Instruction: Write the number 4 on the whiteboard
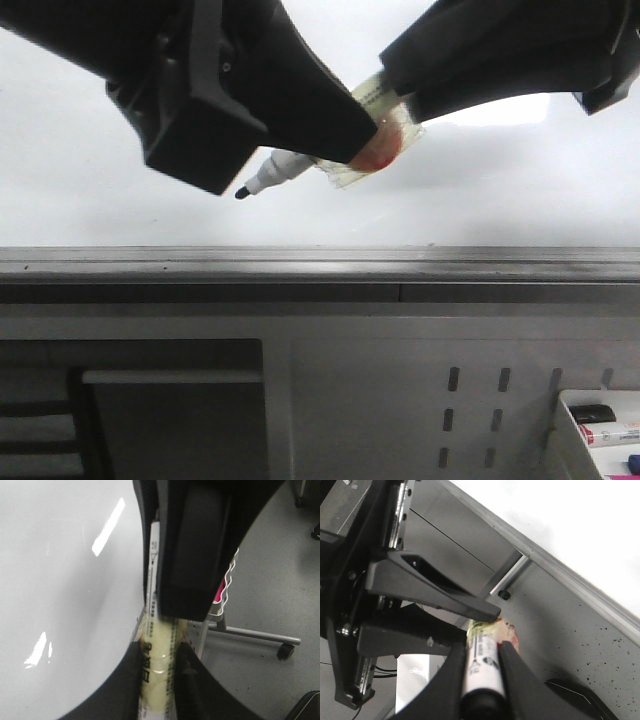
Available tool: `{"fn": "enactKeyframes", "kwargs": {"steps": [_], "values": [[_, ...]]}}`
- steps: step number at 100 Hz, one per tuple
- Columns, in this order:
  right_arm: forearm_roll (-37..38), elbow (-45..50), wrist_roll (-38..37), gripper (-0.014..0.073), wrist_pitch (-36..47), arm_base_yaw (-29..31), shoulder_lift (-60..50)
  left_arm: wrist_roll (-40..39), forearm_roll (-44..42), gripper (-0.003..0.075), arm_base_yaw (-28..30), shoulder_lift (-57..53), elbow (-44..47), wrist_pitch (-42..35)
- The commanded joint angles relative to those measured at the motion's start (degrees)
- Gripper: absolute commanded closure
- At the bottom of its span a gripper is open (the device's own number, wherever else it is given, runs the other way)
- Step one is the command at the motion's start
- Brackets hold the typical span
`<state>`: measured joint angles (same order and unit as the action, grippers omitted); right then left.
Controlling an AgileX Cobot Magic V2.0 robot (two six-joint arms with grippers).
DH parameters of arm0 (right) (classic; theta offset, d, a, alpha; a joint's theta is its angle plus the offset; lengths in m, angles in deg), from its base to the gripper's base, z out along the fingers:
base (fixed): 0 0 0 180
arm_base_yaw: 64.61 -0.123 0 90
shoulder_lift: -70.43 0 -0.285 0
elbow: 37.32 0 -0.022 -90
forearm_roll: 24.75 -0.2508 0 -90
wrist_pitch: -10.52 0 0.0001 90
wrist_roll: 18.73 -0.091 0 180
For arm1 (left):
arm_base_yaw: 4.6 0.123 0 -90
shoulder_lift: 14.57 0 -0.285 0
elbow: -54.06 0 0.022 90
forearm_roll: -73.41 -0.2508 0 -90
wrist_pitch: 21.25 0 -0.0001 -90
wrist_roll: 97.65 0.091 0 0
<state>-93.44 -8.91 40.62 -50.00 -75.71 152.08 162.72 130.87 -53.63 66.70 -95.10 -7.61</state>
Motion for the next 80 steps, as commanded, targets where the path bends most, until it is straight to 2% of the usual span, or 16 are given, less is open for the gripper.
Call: {"fn": "enactKeyframes", "kwargs": {"steps": [1,10,27,32,43,64,80], "values": [[-5.9,-1.7,0.9,0.0653,-4.1,-0.2,-0.9,0.0,1.5,0.0673,-0.4,-1.6,-2.1,-2.0],[-5.5,-1.7,0.9,0.0638,-2.6,-0.2,-1.3,0.0,1.5,0.0554,-0.4,-2.1,-2.1,-2.0],[-4.4,-1.7,0.9,0.0638,1.3,-0.2,-3.8,-0.3,1.5,0.0219,0.8,-5.2,-2.1,-2.4],[-3.5,-1.7,0.9,0.0638,2.6,-0.2,-5.3,-0.9,1.5,0.0175,2.1,-6.3,-2.1,-2.4],[-1.3,-0.6,1.0,0.0638,7.7,-0.2,-9.5,-4.7,1.5,0.0178,6.4,-9.4,-2.1,-1.9],[-0.7,5.9,4.8,0.0638,18.6,-0.2,-21.0,-13.2,1.7,0.0184,19.2,-17.8,1.0,-1.3],[-1.2,8.8,8.7,0.0638,23.3,-0.2,-25.8,-13.9,4.2,0.023,27.1,-24.3,5.5,-1.3]]}}
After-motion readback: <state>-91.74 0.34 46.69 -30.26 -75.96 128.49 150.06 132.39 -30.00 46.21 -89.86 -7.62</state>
